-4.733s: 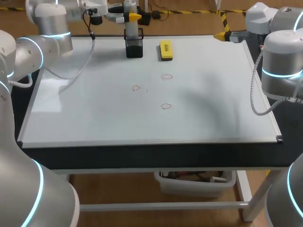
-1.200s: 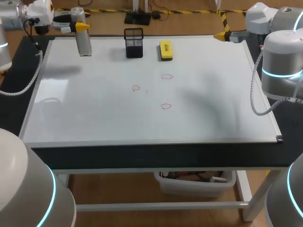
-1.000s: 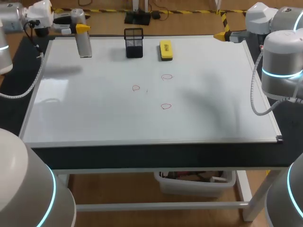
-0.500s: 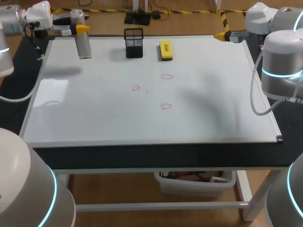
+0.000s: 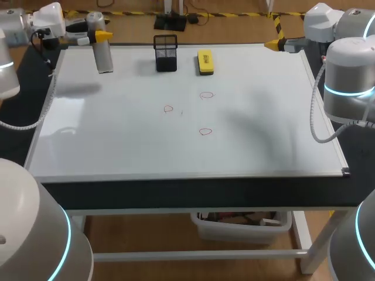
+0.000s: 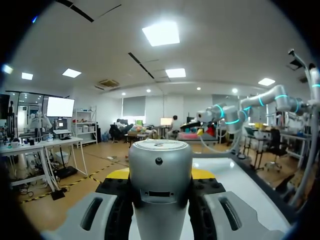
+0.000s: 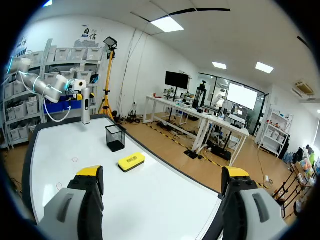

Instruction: Pick up the inspection probe, press it on each red-marked spot on the whiteboard one by one, put down the probe, pick up the eraser, and wipe off all the red marks.

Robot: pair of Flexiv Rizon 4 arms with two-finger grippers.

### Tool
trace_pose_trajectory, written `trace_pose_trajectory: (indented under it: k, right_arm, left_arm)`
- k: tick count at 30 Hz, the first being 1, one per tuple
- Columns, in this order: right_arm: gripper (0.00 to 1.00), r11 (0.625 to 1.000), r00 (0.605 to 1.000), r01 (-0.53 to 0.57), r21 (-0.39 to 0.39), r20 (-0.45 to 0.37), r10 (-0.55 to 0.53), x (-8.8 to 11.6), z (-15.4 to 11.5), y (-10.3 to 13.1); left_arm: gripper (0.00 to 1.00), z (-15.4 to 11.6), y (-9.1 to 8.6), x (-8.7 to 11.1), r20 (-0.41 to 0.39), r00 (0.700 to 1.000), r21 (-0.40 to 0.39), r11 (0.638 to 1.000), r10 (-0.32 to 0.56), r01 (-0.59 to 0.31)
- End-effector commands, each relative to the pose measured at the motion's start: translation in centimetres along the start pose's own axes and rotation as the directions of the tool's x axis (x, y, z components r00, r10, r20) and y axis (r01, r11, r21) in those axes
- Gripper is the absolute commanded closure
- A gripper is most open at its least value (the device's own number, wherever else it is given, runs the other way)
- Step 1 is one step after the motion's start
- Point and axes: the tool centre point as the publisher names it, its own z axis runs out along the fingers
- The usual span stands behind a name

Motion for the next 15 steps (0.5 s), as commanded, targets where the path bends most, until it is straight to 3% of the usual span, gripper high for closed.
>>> trace_pose_trajectory:
  k: [1, 7, 15]
  right_arm:
    - [0.00, 1.000, 0.999, 0.022, 0.004, -0.024, -0.022, -0.3, 0.3, 0.1]
    - [0.00, 1.000, 0.998, 0.022, 0.021, -0.063, -0.021, -0.8, 0.9, -0.7]
    - [0.00, 0.995, 0.983, 0.058, 0.078, -0.179, -0.043, -1.5, 2.4, -1.9]
  left_arm:
    - [1.00, 0.0, -0.3, 0.5, 0.038, 0.999, -0.003, 1.000, 0.002, -0.002]
    - [1.00, 0.0, -0.3, 0.5, 0.038, 0.999, -0.003, 1.000, 0.002, -0.002]
    - [1.00, 0.0, -0.3, 0.5, 0.038, 0.999, -0.003, 1.000, 0.002, -0.002]
